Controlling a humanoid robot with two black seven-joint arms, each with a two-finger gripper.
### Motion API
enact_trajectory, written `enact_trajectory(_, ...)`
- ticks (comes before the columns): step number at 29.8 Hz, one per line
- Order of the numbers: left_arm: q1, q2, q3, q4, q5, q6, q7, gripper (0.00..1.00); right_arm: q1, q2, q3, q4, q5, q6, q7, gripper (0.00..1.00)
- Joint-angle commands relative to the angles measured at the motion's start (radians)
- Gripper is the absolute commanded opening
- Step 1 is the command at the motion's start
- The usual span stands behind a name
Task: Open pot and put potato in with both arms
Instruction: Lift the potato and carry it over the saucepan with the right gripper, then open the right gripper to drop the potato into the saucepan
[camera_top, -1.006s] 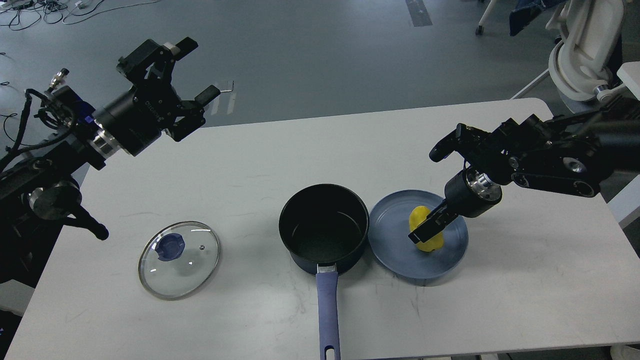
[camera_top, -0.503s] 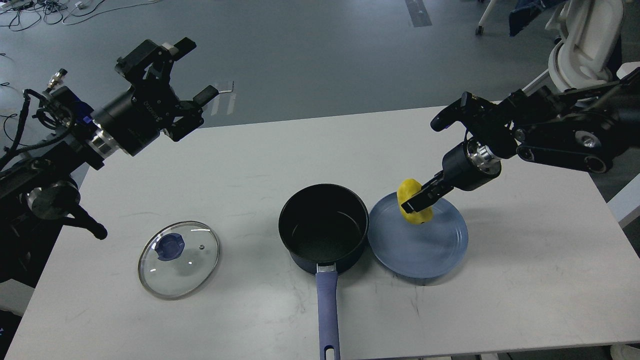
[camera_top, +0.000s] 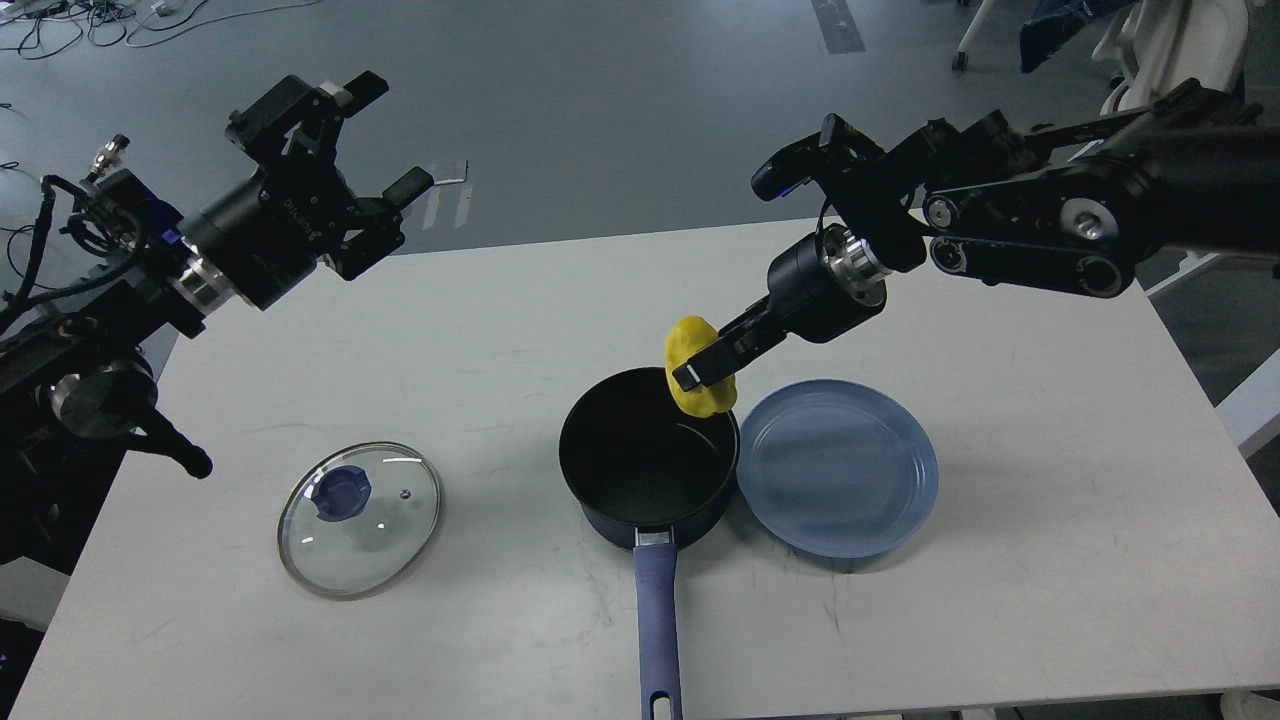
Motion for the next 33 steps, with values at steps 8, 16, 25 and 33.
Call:
enact_trajectory(8, 0.0, -0.005, 0.0, 0.0, 0.0, 0.0, 0.0, 0.98, -0.081, 0.074, -0.008, -0.038, 0.096, 0.0, 0.0, 0.31)
enact_trajectory(16, 0.0, -0.004, -0.003, 0.0, 0.0, 0.0, 0.0, 0.98, -0.101, 0.104, -0.008, -0.067, 0.096, 0.0, 0.0, 0.55)
enact_trajectory(25, 0.002, -0.005, -0.009, 0.0, 0.0, 0.0, 0.0, 0.98, -0.101, 0.104, -0.009, -0.069, 0.096, 0.0, 0.0, 0.81)
enact_trajectory(33, 0.0, -0.005, -0.009, 0.005, 0.0, 0.0, 0.0, 0.98, -0.089, 0.062, 0.003, -0.069, 0.098, 0.0, 0.0, 0.97)
